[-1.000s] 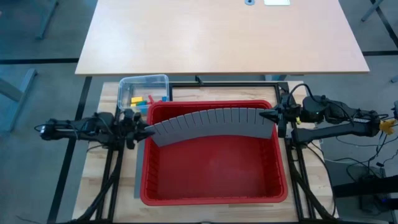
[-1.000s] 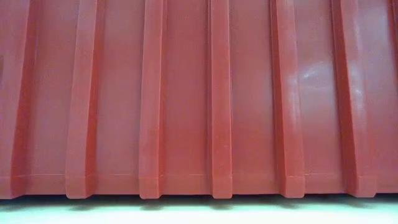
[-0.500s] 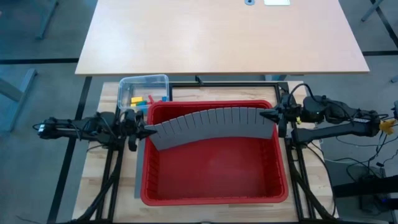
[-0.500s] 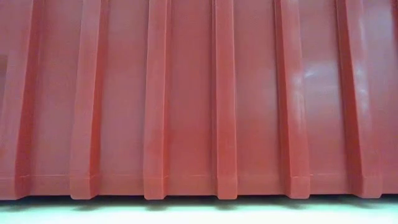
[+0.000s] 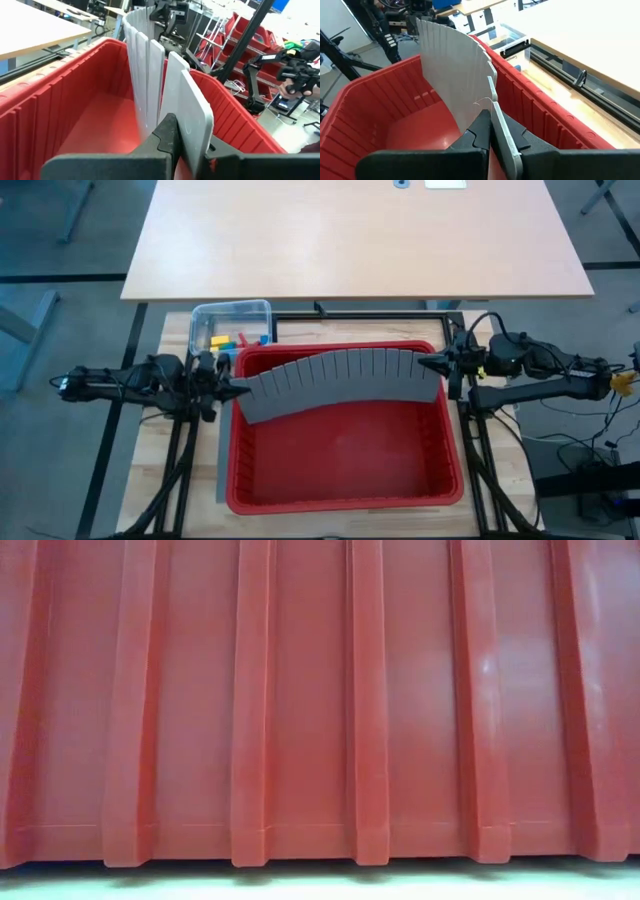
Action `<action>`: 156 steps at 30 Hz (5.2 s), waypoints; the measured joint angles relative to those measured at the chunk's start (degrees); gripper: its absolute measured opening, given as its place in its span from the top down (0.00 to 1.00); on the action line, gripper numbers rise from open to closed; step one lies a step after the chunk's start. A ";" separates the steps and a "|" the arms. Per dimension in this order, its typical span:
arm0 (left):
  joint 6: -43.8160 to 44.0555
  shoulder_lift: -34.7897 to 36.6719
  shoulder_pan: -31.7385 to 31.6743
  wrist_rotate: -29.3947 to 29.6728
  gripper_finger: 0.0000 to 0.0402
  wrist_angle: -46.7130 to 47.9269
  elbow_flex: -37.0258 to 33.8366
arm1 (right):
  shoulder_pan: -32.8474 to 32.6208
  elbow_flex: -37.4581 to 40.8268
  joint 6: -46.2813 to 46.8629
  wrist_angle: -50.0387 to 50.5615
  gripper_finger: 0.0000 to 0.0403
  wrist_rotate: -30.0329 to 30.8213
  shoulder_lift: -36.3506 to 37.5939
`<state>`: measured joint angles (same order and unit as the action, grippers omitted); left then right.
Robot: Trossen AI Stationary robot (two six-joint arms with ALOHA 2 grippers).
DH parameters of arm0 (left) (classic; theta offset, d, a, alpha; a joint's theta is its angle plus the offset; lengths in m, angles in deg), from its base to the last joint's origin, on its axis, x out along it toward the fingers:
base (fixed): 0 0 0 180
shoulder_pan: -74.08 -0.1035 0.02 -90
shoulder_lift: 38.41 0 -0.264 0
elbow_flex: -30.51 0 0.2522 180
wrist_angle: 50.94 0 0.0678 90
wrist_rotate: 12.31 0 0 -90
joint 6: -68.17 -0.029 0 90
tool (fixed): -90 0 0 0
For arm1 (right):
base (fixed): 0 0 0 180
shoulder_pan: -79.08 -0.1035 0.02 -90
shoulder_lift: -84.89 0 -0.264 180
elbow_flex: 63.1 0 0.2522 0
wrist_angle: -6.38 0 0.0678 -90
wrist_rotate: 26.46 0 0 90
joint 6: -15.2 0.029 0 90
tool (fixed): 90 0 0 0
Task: Sort blocks
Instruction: Insert the bin divider into the red bin
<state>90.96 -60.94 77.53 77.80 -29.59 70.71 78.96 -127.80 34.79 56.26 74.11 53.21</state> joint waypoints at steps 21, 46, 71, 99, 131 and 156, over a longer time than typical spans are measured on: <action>-9.24 -1.15 0.26 0.14 1.00 1.75 -0.09 | -0.02 0.00 -9.31 -0.53 1.00 -6.52 0.13; -10.31 -3.49 0.33 -3.84 1.00 2.06 3.65 | -1.52 0.02 -14.21 -5.16 1.00 -0.81 0.04; -10.45 -3.72 0.66 -3.78 1.00 0.10 3.65 | -24.92 0.39 -12.98 -4.73 1.00 28.34 -1.91; -9.81 -4.38 1.89 -7.17 1.00 -1.62 3.63 | -24.90 0.63 -9.09 -5.18 1.00 24.43 -2.06; -9.79 -4.77 1.99 -7.25 1.00 -1.42 3.58 | -24.87 0.63 -5.60 1.22 1.00 25.57 -1.71; -9.30 -4.95 1.99 -6.62 1.00 -1.33 3.58 | -27.13 -0.81 -4.59 0.90 1.00 25.04 -1.36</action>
<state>81.66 -65.89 79.52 71.18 -30.92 74.29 51.83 -128.61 30.20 57.16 99.14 51.85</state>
